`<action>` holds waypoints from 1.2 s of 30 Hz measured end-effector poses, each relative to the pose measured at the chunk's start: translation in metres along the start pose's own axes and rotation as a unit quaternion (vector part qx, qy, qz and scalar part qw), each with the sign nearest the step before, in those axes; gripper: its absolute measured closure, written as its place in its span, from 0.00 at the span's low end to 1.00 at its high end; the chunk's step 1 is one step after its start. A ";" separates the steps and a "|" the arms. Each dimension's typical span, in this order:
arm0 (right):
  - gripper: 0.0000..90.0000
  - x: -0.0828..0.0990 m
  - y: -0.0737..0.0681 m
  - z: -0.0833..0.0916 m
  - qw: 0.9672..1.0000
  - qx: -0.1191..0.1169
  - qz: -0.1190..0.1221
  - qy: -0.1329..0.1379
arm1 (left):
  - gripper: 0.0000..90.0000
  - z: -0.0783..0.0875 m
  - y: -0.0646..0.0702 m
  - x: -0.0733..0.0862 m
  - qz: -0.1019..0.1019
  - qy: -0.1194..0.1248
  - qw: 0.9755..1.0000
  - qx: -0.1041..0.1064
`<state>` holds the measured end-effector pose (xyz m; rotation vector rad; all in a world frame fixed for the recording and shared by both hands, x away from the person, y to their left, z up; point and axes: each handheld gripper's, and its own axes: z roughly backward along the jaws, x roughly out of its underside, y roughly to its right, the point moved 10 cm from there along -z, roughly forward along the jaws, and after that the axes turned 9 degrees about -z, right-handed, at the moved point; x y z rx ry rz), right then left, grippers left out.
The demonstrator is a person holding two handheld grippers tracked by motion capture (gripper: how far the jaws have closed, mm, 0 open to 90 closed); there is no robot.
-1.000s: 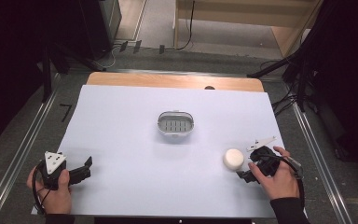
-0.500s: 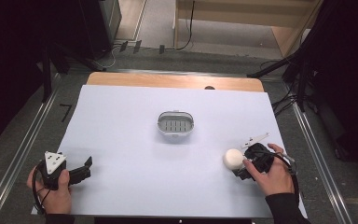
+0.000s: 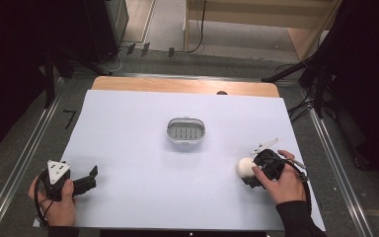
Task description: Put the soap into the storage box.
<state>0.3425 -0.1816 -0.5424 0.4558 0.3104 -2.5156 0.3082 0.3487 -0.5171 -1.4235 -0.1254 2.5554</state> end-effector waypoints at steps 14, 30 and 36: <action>0.14 -0.008 -0.004 -0.005 1.000 0.000 0.001 -0.003 | 0.00 0.000 0.000 0.000 0.000 -0.001 1.000 0.002; 0.23 -0.015 -0.007 -0.009 1.000 0.001 -0.001 -0.004 | 0.00 0.000 0.000 0.000 0.001 0.000 1.000 0.002; 0.26 -0.016 -0.007 -0.010 1.000 0.001 -0.003 -0.003 | 0.00 0.000 0.000 0.000 0.001 0.000 1.000 0.001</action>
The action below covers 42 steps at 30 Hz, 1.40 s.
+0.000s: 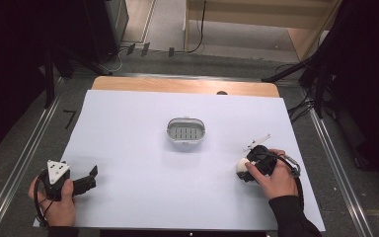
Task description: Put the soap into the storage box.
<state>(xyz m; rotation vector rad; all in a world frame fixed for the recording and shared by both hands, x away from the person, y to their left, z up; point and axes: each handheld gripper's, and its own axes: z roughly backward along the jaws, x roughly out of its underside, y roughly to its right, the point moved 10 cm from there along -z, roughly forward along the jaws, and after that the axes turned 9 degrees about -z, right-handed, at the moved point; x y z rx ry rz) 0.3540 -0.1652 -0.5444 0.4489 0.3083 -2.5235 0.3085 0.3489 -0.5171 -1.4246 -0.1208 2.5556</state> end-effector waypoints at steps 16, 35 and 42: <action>0.28 -0.001 -0.001 0.000 1.000 0.002 0.008 0.003 | 0.00 0.000 0.000 0.000 0.000 0.000 1.000 0.001; 0.28 -0.011 -0.004 0.009 1.000 -0.004 0.004 0.016 | 0.00 0.000 0.000 0.000 0.000 0.000 1.000 0.000; 0.28 -0.015 -0.006 0.009 1.000 -0.014 0.002 0.012 | 0.00 0.000 0.000 0.000 0.000 0.000 1.000 0.001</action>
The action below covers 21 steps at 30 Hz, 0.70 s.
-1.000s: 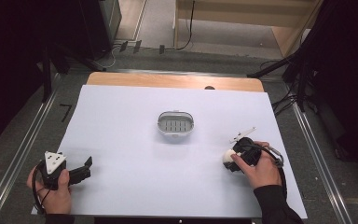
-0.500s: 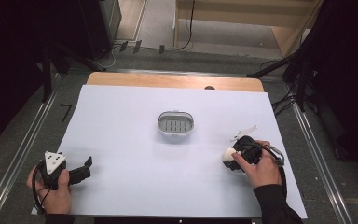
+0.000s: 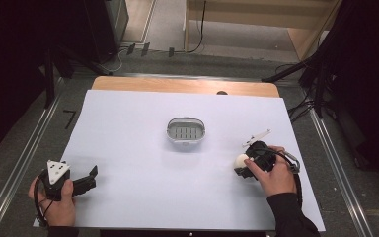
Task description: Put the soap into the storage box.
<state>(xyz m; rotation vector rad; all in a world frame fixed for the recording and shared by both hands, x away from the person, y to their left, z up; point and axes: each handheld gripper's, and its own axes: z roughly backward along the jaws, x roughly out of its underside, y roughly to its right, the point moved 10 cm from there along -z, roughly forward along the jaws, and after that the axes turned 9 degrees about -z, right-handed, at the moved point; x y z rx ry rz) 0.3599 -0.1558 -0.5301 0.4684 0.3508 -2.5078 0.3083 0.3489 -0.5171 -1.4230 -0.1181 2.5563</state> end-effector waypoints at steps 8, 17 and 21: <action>0.28 -0.007 -0.004 0.002 1.000 0.000 0.008 0.001 | 0.00 0.000 0.000 0.000 0.000 0.000 1.000 0.000; 0.28 -0.024 -0.014 0.003 1.000 -0.005 0.020 0.006 | 0.00 0.000 0.000 0.000 0.000 0.000 1.000 0.000; 0.28 -0.027 -0.018 0.000 1.000 -0.004 0.025 -0.001 | 0.00 0.000 0.000 0.000 -0.002 -0.001 1.000 0.000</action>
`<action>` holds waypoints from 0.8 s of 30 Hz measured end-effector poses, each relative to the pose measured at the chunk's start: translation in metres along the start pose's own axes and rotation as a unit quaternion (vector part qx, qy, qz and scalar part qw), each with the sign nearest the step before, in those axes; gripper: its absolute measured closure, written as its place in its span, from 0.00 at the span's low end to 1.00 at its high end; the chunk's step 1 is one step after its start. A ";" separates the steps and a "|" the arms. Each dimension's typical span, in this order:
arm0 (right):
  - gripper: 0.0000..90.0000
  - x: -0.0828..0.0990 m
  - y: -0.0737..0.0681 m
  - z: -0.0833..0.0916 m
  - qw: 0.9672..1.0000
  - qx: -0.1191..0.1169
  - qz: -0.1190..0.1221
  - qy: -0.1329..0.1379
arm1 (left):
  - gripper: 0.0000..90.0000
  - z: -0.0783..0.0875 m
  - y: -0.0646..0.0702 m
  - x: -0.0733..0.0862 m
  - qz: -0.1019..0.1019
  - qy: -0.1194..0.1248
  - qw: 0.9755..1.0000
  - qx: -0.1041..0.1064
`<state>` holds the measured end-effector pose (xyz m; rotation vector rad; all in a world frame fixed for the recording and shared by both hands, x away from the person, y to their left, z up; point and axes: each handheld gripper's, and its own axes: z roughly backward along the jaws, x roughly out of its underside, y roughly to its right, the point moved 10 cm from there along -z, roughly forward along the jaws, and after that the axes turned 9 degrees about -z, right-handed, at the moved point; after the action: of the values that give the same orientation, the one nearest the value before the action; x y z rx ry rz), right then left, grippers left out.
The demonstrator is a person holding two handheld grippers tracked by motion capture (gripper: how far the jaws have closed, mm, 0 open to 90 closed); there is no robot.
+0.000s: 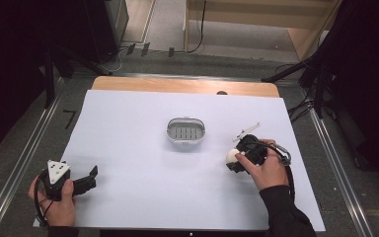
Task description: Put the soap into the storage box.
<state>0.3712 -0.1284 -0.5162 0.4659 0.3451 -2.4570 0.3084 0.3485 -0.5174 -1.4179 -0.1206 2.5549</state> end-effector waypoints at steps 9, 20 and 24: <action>0.28 -0.018 -0.012 0.000 1.000 -0.012 0.013 0.006 | 0.00 0.000 0.000 0.000 0.001 0.001 1.000 0.001; 0.28 -0.043 -0.030 -0.001 0.999 -0.022 0.034 0.004 | 0.00 0.000 0.000 0.000 0.002 0.001 1.000 0.002; 0.28 -0.052 -0.035 0.000 0.999 -0.026 0.038 0.006 | 0.00 0.000 0.000 0.000 0.002 0.001 1.000 0.002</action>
<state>0.3889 -0.0739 -0.4908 0.4631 0.3882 -2.3659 0.3084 0.3488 -0.5173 -1.4201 -0.1126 2.5570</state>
